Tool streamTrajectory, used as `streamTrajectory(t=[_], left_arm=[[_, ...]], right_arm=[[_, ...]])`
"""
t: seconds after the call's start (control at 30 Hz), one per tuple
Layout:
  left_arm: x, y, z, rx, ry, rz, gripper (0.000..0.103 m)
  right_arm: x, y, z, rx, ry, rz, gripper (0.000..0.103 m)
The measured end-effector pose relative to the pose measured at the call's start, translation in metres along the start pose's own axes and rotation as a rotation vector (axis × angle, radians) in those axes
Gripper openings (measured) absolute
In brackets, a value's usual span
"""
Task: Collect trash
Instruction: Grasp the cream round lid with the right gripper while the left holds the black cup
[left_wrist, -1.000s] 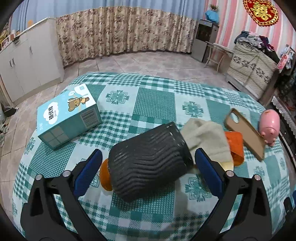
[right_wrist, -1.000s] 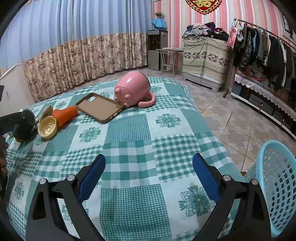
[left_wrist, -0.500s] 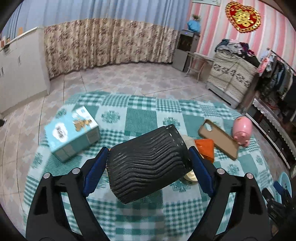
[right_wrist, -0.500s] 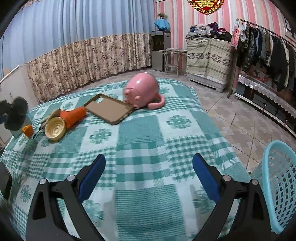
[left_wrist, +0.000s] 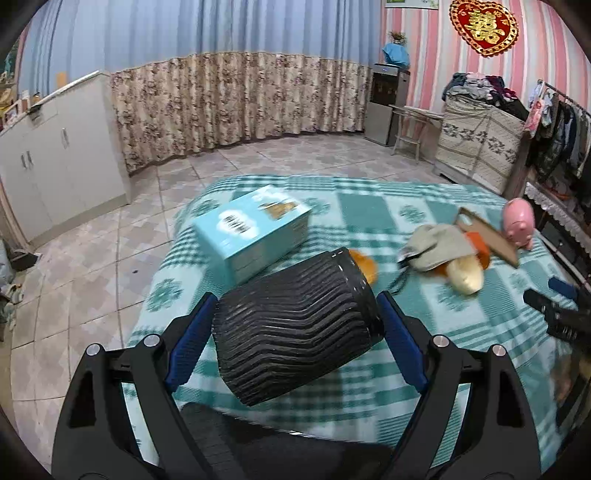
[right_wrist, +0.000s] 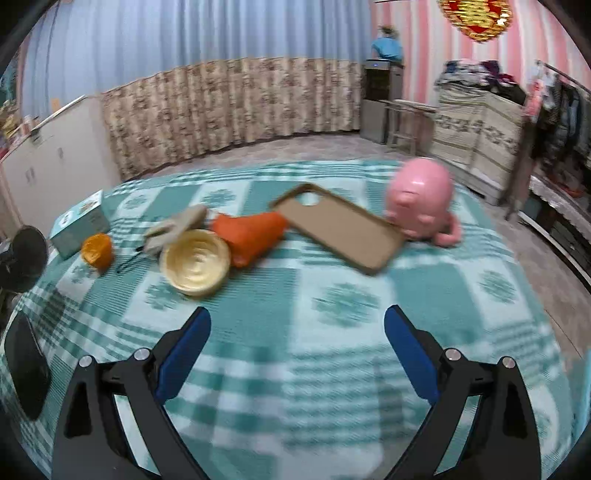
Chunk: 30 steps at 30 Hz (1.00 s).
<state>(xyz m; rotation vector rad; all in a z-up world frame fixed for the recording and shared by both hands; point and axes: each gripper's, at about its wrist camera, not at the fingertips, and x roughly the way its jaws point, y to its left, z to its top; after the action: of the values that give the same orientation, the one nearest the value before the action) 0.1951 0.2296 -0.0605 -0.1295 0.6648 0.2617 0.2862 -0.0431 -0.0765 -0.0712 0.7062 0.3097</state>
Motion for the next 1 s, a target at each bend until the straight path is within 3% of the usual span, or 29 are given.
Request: streamTrajectory(t=[0.17, 0.33, 0.37, 0.6, 0.67, 1.0], left_arm=[[0.008, 0.023, -0.006, -0.070, -0.027, 0.012, 0.084], [0.021, 0.035, -0.006, -0.168, -0.051, 0.004, 0.084], [0.020, 0.035, -0.007, -0.175, -0.057, 0.005, 0.084], [0.029, 0.021, -0.009, -0.115, -0.045, 0.030, 0.084], [0.027, 0.018, -0.010, -0.100, -0.056, 0.036, 0.084], [0.013, 0.008, -0.007, -0.078, -0.070, 0.031, 0.084]], right_arm=[[0.020, 0.038, 0.006, -0.092, 0.027, 0.017, 0.093], [0.032, 0.052, 0.018, -0.074, 0.040, 0.046, 0.091], [0.034, 0.055, 0.020, -0.081, 0.042, 0.050, 0.087], [0.058, 0.074, 0.030, -0.108, 0.104, 0.089, 0.076], [0.063, 0.076, 0.033, -0.105, 0.114, 0.099, 0.062], [0.037, 0.049, 0.016, -0.067, 0.115, 0.122, 0.062]])
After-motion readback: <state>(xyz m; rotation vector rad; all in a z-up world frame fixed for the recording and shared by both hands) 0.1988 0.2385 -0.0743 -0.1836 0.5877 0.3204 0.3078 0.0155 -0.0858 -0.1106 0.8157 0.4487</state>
